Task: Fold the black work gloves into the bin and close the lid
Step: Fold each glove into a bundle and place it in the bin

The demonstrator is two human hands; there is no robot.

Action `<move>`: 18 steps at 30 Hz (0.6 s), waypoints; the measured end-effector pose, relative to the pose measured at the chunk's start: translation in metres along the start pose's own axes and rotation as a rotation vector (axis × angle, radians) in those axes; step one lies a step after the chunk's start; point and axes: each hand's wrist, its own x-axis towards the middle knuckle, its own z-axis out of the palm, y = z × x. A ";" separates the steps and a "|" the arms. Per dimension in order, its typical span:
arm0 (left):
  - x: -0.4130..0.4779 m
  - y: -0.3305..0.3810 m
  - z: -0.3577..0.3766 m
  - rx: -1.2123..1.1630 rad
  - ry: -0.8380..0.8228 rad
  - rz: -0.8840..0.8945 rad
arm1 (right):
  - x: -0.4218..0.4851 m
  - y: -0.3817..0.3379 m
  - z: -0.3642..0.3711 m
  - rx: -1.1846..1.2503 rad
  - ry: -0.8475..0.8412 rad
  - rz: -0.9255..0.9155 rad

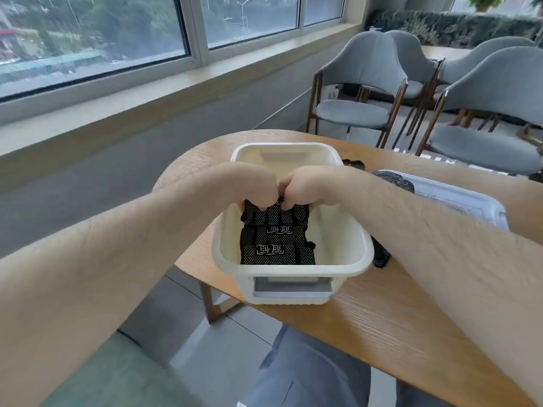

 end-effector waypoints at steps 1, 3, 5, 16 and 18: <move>0.005 -0.001 0.004 0.024 -0.021 0.001 | 0.005 0.001 0.003 -0.030 -0.023 0.009; 0.013 -0.004 0.010 0.063 -0.055 -0.005 | 0.013 0.001 0.008 -0.115 -0.045 0.011; 0.015 -0.004 0.015 0.110 -0.062 0.015 | 0.017 0.000 0.012 -0.207 -0.052 0.011; 0.001 0.013 0.020 0.475 0.056 0.030 | 0.015 -0.007 0.022 -0.681 0.145 -0.051; -0.008 0.017 0.018 0.466 0.059 0.023 | 0.009 -0.008 0.021 -0.698 0.186 -0.078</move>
